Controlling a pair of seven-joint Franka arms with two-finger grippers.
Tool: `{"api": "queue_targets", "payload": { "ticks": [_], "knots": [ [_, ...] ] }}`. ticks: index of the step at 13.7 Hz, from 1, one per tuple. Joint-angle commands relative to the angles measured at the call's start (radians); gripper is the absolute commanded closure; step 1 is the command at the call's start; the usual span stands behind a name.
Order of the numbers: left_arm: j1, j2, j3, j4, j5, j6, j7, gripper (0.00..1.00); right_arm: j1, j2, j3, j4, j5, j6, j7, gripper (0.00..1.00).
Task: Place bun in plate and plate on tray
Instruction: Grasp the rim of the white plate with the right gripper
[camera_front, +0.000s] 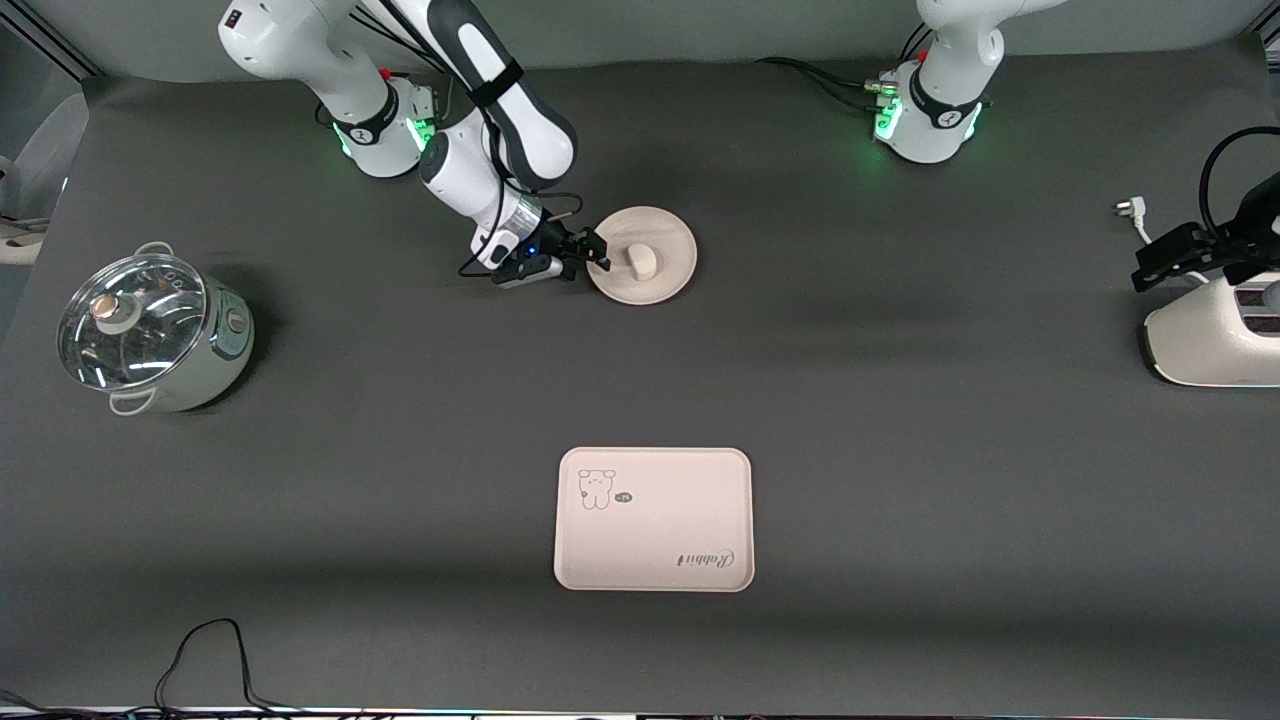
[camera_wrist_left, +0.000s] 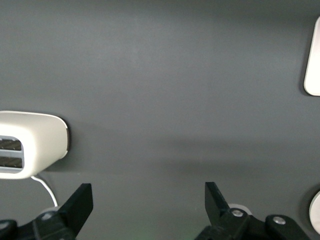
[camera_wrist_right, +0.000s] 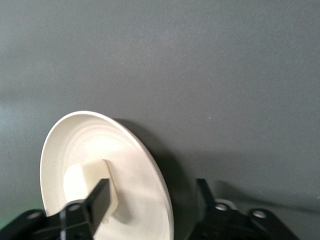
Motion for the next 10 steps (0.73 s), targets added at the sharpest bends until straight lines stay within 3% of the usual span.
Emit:
{"api": "queue_targets", "payload": {
  "ticks": [1,8,10],
  "knots": [
    [-0.021,0.014,0.002,0.022,0.010,-0.020,-0.051,0.00,0.036,0.008,-0.009,0.008,0.043,0.024,-0.007,0.38],
    [-0.020,0.014,0.000,0.022,0.010,-0.046,-0.010,0.00,0.102,0.008,-0.009,0.010,0.120,0.067,-0.018,0.77],
    [-0.020,0.016,0.000,0.022,0.010,-0.046,-0.010,0.00,0.102,0.008,-0.009,0.010,0.131,0.067,-0.038,0.84]
  ]
}}
